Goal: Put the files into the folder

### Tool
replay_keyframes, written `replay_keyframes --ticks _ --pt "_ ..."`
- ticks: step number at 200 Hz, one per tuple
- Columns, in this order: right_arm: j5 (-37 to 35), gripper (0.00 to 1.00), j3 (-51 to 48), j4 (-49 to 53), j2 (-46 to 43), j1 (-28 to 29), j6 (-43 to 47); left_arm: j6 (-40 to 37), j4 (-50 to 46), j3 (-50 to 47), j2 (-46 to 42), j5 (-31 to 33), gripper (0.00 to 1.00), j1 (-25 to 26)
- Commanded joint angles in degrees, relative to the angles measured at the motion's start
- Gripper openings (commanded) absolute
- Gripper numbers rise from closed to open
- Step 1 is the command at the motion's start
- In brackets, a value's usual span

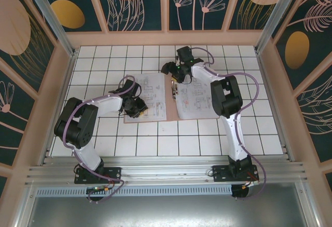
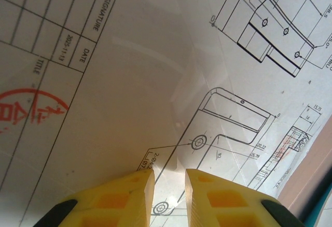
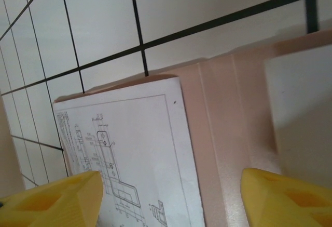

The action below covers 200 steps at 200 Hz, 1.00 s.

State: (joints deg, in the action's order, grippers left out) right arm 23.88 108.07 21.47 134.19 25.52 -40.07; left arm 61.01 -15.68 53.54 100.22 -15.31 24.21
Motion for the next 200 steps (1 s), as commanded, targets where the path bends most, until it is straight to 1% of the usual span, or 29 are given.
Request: replay_keyframes --ticks 1,62,98,135,158,200 --pt "1.6 0.71 1.7 1.4 -1.3 0.7 0.8 -1.2 -2.3 0.2 2.2 1.5 0.25 -0.3" --pt "0.8 0.71 -6.1 -0.8 -10.2 1.6 0.9 -0.9 -2.2 0.7 2.7 1.3 0.25 -0.3" --pt "1.6 0.71 -14.7 -3.5 -16.6 2.1 -0.4 -0.8 -2.2 1.0 2.9 1.1 0.25 -0.3" --pt "0.1 0.7 -23.1 -5.8 -23.4 1.6 -2.6 -0.8 -2.2 1.0 2.9 0.9 0.25 -0.3" --pt "-2.5 0.7 -29.7 -7.9 -28.4 0.4 -6.8 -0.9 -2.0 0.8 2.9 0.7 0.24 -0.3" --pt "-3.3 0.68 -45.9 -17.5 -38.4 -1.5 -20.6 -0.8 -0.7 0.0 2.9 -1.2 0.24 -0.2"
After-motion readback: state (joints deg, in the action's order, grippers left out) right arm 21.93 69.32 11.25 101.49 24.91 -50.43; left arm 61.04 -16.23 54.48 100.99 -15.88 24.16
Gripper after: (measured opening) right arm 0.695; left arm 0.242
